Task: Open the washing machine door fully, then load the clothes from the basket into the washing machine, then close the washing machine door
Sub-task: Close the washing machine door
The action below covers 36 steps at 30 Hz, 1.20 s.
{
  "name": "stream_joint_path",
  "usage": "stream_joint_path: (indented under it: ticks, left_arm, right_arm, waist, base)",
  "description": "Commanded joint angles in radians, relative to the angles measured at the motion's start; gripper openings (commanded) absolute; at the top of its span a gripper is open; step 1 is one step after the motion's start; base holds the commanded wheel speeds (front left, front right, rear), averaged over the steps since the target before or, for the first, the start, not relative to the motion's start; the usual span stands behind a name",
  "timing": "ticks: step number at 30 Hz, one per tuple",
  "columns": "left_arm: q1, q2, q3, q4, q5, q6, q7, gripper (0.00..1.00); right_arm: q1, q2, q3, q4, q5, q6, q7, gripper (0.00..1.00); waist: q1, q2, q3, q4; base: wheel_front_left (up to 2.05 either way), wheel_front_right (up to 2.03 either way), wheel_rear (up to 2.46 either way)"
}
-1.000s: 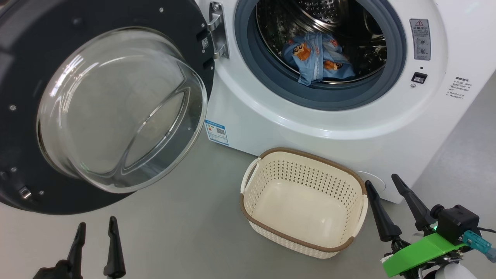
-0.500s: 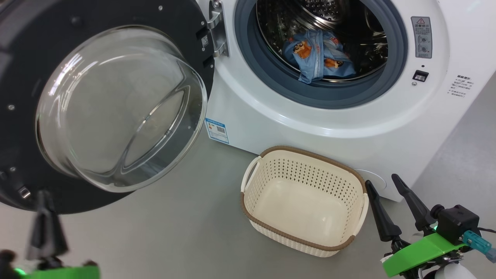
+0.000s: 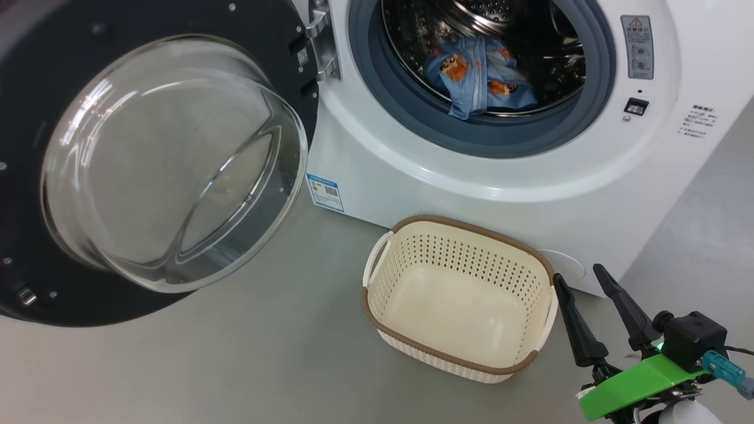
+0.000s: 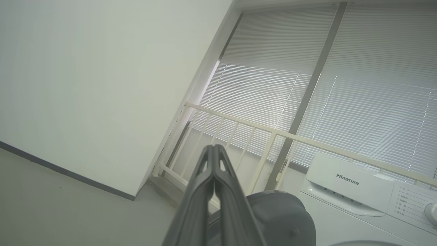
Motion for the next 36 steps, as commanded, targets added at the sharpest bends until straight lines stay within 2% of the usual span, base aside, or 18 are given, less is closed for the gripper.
stream_joint_path:
  ticks: [1,4,5,7,14,20,25,36]
  left_arm:
    - [-0.054,0.085,0.042,0.012,-0.029,-0.004,0.019,0.00]
    - [-0.136,0.161,0.051,0.128,-0.147,-0.005,0.088,0.00]
    - [-0.190,0.213,0.040,0.217,-0.201,-0.005,0.142,0.00]
    - [-0.243,0.257,0.029,0.307,-0.232,-0.005,0.180,0.00]
    - [-0.396,0.349,-0.034,0.579,-0.330,-0.005,0.410,0.00]
    - [-0.482,0.393,-0.090,0.716,-0.389,-0.003,0.659,0.00]
    - [-0.511,0.402,-0.119,0.760,-0.415,0.001,0.790,0.00]
    - [-0.506,0.381,-0.130,0.757,-0.458,0.002,0.904,0.00]
  right_arm:
    - [-0.020,-0.014,0.014,-0.028,0.001,0.006,-0.008,1.00]
    - [-0.027,-0.019,0.014,-0.031,0.000,0.006,-0.008,1.00]
    - [-0.034,-0.024,0.013,-0.032,-0.001,0.006,-0.008,1.00]
    - [-0.040,-0.028,0.015,-0.032,-0.003,0.006,-0.008,1.00]
    - [-0.054,-0.041,0.023,-0.030,-0.003,0.006,-0.008,1.00]
    - [-0.052,-0.044,0.027,-0.031,-0.003,0.006,-0.008,1.00]
    - [-0.051,-0.049,0.031,-0.033,-0.003,0.006,-0.008,1.00]
    - [-0.064,-0.064,0.038,-0.039,-0.003,0.006,-0.008,1.00]
  waist:
    - [-0.0001,0.0000,0.013,-0.006]
    - [-0.0001,0.0000,0.032,-0.010]
    - [-0.0001,0.0000,0.048,-0.011]
    - [-0.0001,0.0000,0.061,-0.011]
    - [-0.0001,0.0000,0.087,-0.004]
    - [-0.0001,0.0000,0.094,0.008]
    - [-0.0001,0.0000,0.102,0.019]
    - [-0.0001,0.0000,0.119,0.026]
  base:
    - [0.00,0.00,0.00]
    - [0.00,0.00,0.00]
    - [0.00,0.00,0.00]
    - [0.00,0.00,0.00]
    - [0.00,0.00,0.00]
    - [0.00,0.00,0.00]
    - [0.00,0.00,0.00]
    - [0.00,0.00,0.00]
